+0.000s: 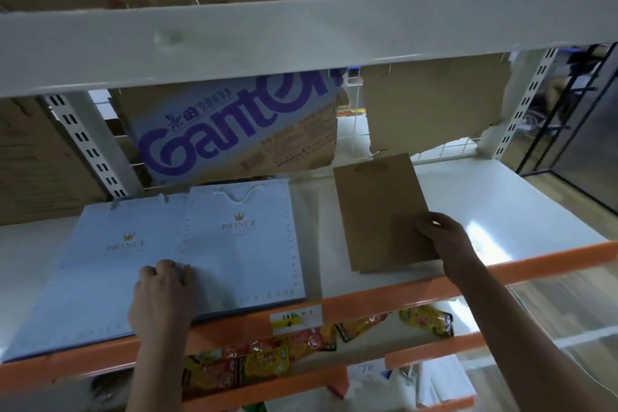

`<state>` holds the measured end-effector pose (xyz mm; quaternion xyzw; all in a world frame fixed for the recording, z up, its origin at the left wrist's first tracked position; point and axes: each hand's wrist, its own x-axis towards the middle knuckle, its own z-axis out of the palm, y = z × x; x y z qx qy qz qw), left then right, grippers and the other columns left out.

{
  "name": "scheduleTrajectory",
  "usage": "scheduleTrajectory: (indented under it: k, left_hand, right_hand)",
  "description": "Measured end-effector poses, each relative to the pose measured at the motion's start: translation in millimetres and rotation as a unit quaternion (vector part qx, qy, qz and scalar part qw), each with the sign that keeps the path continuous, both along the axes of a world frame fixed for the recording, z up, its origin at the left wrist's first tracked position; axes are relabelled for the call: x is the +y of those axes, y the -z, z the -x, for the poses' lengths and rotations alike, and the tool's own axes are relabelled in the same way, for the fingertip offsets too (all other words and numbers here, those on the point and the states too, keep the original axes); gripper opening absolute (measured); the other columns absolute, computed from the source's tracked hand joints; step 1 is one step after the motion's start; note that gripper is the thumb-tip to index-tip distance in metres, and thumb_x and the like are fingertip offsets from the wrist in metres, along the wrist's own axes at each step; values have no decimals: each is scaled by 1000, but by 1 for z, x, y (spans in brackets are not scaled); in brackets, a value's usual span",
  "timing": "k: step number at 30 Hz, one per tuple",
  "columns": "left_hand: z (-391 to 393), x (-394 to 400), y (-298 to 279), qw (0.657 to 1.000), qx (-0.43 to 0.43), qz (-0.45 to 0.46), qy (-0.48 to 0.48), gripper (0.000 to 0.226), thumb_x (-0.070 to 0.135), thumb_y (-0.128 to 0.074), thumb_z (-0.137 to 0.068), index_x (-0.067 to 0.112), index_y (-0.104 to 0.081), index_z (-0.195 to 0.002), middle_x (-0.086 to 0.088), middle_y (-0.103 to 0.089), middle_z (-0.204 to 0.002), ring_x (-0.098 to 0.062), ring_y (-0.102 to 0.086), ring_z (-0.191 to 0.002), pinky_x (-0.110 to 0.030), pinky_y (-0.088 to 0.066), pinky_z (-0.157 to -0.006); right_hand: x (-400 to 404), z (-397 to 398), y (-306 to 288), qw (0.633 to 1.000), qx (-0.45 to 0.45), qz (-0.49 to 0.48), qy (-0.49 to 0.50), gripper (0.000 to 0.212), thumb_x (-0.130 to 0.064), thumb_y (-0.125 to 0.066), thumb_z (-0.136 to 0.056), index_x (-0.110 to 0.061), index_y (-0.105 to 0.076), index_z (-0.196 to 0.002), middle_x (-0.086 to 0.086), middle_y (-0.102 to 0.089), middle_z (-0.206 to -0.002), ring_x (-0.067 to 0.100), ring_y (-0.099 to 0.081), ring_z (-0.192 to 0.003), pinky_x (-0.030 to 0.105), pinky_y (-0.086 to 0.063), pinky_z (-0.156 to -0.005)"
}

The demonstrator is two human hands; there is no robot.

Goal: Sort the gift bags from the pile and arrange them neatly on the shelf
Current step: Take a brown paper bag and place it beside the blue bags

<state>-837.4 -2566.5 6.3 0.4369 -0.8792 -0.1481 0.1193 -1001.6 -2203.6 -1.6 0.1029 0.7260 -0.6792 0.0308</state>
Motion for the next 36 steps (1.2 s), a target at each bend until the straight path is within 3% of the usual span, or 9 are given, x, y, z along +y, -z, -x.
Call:
scheduleTrajectory:
  k: [2, 6, 10, 15, 18, 21, 23, 28, 36]
  left_hand:
    - [1, 7, -2, 999, 19, 13, -22, 41, 34, -41, -96, 5, -55, -122, -25, -47, -123, -41, -44, -115, -51, -43, -85]
    - [11, 31, -5, 992, 97, 70, -28, 36, 22, -51, -93, 0, -57, -121, -32, -50, -122, -49, -42, -115, -58, -43, -85]
    - [39, 86, -10, 985, 122, 118, 35, 31, 16, -52, -93, 1, -59, -119, -31, -57, -116, -49, -49, -108, -56, -46, -78]
    - [89, 179, -8, 966, 116, 175, 154, 15, 8, -58, -88, -2, -65, -96, -29, -64, -91, -46, -58, -86, -50, -50, -64]
    - [122, 228, 1, 941, 110, 206, 246, 8, 4, -66, -81, -1, -67, -87, -24, -66, -78, -41, -63, -71, -44, -53, -55]
    - [149, 268, 10, 940, 112, 169, 274, 15, 10, -61, -86, 5, -68, -98, -18, -69, -89, -37, -63, -83, -42, -54, -67]
    - [162, 289, 15, 944, 97, 148, 280, 19, 15, -56, -90, 7, -67, -104, -15, -68, -96, -35, -60, -92, -42, -51, -72]
    - [180, 325, 20, 941, 71, 128, 304, 21, 16, -50, -93, 6, -65, -104, -14, -66, -100, -34, -58, -96, -42, -50, -74]
    - [185, 339, 26, 934, 58, 135, 326, 9, 7, -63, -83, 5, -69, -89, -14, -67, -80, -36, -63, -76, -38, -54, -60]
  right_hand:
    - [20, 10, -2, 1000, -4, 0, 4, 32, -6, -59, -87, -2, -58, -119, 16, -61, -113, 33, -59, -101, 39, -49, -87]
    - [69, 32, -9, 1000, -6, -24, -4, 24, -3, -57, -87, -1, -60, -111, 17, -60, -95, 27, -56, -73, 30, -49, -62]
    - [128, 55, -12, 998, 3, -63, -14, 24, -5, -59, -85, -4, -60, -110, 15, -61, -94, 25, -57, -71, 27, -48, -50]
    - [207, 84, -5, 996, -2, -94, -2, 26, -3, -60, -84, -4, -60, -110, 5, -61, -81, 20, -54, -63, 27, -44, -54]
    - [248, 101, 4, 989, 10, -148, 15, 30, -5, -63, -83, -2, -60, -113, 12, -65, -96, 24, -56, -73, 31, -43, -61]
    - [278, 115, 14, 972, 18, -231, 35, 35, -11, -64, -83, -2, -59, -117, 19, -63, -118, 30, -57, -106, 34, -42, -85]
    - [291, 119, 18, 960, 20, -277, 25, 37, -15, -62, -85, -3, -57, -120, 17, -60, -123, 30, -54, -114, 33, -41, -89]
    - [299, 126, 26, 934, 16, -357, -28, 41, -22, -59, -88, -5, -55, -124, 19, -57, -128, 32, -51, -119, 33, -38, -94]
    - [301, 127, 32, 917, -6, -388, -91, 43, -32, -57, -89, -10, -53, -126, 20, -49, -123, 32, -41, -122, 35, -34, -101]
